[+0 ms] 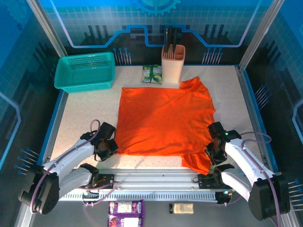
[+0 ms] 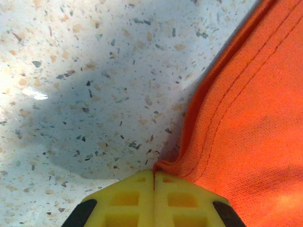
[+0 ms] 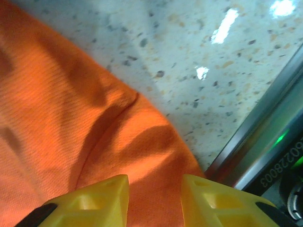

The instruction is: Fold the inside-out t-shirt

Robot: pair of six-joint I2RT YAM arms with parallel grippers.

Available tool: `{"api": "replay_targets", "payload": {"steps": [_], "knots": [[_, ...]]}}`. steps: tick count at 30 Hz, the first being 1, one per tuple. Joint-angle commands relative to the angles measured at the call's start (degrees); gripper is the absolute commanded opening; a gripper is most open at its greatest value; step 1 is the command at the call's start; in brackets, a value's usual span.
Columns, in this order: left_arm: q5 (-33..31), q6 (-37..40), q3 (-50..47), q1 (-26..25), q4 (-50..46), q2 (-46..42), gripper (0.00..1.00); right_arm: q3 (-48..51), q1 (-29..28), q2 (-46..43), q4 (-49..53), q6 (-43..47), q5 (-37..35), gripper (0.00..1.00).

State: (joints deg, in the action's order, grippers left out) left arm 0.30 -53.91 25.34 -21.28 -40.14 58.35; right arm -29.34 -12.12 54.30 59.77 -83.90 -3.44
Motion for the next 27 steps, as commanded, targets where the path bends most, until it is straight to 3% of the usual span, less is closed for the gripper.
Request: {"api": "replay_targets", "payload": {"steps": [1,7,10,19,27], "knots": [[0.3,0.5,0.6,0.1,0.0,0.6,0.00,-2.8,-3.5,-0.6,-0.9,7.1,0.4,0.36],[0.3,1.1,1.5,0.5,0.0,1.7,0.00,-4.6,-12.3,1.0,-4.8,30.1,6.8,0.42],[0.3,1.5,2.0,0.7,-0.2,2.2,0.00,-5.6,-21.2,1.4,-2.9,33.7,5.1,0.41],[0.4,3.1,3.3,1.7,-1.3,2.9,0.00,-12.2,-44.5,13.8,1.3,28.9,-3.3,0.40],[0.6,3.4,3.1,2.3,-1.9,2.1,0.00,-19.6,-52.1,29.8,-0.8,27.7,-7.4,0.41]]}}
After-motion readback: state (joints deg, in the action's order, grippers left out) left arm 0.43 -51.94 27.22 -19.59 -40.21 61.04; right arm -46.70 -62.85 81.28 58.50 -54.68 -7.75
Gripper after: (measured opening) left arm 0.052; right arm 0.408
